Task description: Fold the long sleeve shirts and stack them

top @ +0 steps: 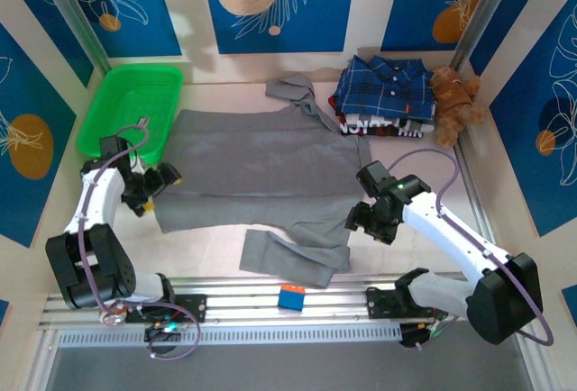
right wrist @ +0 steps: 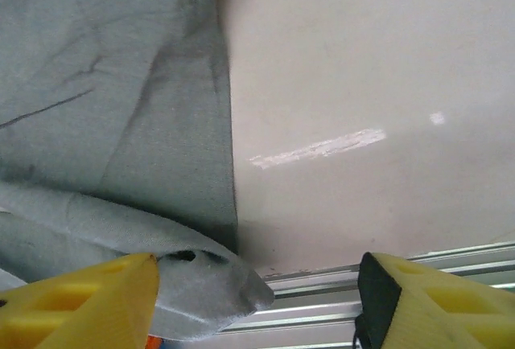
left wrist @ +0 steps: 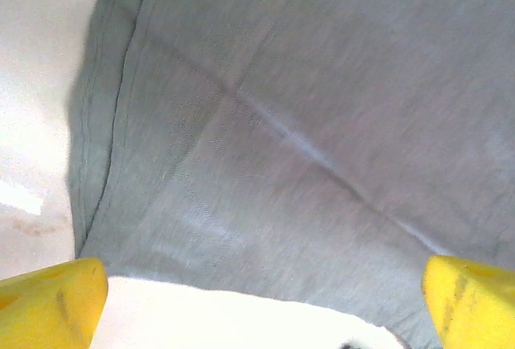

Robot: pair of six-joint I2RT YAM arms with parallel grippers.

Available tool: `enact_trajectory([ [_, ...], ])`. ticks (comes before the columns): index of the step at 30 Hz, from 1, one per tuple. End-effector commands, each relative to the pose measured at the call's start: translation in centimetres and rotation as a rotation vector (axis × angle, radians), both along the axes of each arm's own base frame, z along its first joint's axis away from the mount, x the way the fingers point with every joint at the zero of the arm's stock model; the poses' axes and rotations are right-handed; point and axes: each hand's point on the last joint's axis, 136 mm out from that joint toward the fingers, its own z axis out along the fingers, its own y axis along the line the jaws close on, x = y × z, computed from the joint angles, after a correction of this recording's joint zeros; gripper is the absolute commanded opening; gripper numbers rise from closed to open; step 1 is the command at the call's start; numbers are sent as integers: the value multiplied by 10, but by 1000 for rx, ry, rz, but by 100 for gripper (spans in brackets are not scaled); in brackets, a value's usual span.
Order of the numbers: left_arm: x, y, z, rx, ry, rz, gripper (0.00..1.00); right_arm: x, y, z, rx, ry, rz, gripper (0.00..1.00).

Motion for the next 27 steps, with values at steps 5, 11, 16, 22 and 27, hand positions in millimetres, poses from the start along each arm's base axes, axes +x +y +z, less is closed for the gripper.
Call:
enact_trajectory([
  [5,-27,-7,-27,-104,87,67,97,-13,30,-23,209,105,-37,54],
  [11,-42,-4,-41,-133,116,109,96,-19,50,-30,262,129,27,45],
  [16,-48,3,-52,-154,125,143,94,-28,92,-34,356,168,224,37],
  [22,-43,11,-53,-123,114,136,94,-19,106,-31,284,170,323,37],
  [27,-30,15,-34,-89,29,112,94,21,51,-17,105,67,150,49],
])
